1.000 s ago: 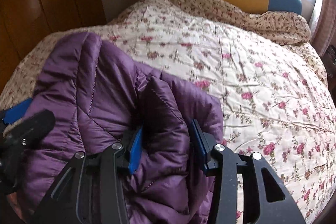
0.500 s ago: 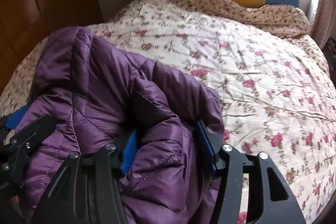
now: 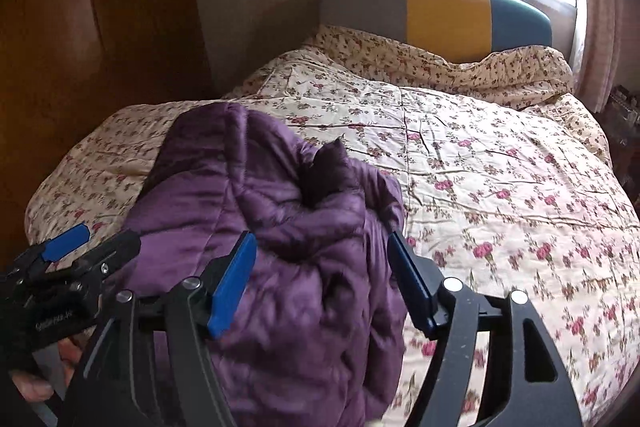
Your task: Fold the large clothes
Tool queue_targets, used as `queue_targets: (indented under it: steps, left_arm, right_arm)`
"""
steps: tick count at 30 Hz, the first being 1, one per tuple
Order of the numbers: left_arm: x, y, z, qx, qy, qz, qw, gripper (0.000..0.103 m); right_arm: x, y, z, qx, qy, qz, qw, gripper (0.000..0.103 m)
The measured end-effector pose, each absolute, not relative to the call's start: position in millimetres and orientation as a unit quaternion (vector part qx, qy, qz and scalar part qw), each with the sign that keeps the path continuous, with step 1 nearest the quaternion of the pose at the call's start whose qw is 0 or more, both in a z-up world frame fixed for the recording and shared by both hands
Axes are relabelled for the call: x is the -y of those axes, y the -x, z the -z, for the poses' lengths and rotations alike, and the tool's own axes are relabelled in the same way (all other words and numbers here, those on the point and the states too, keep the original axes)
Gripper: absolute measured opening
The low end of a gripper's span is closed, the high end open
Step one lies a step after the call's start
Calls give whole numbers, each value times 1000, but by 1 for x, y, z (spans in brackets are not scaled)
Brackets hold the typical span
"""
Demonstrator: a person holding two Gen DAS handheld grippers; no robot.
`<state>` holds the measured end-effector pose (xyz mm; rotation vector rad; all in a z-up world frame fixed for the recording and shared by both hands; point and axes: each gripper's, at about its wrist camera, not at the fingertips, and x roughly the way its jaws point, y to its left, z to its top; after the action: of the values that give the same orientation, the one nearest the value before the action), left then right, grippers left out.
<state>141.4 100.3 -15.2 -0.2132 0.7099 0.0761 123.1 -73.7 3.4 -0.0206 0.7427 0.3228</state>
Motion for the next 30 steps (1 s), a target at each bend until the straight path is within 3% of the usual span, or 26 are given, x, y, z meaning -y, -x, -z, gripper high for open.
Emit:
queue_targets:
  steps: [9,20,30]
  left_arm:
    - [-101,-94,9,-331,112,-69,934,100]
    - [-88,-48,15,-331,101,-101,933,100]
    - [-79,-33,20,-340,104,-104,929,100]
  right_arm:
    - [78,-82,-4,-352,19,-161,922,72]
    - [88,-46,-3,-346,39,-145,926,92]
    - [92,-34,3,-348,45,-144,925,94]
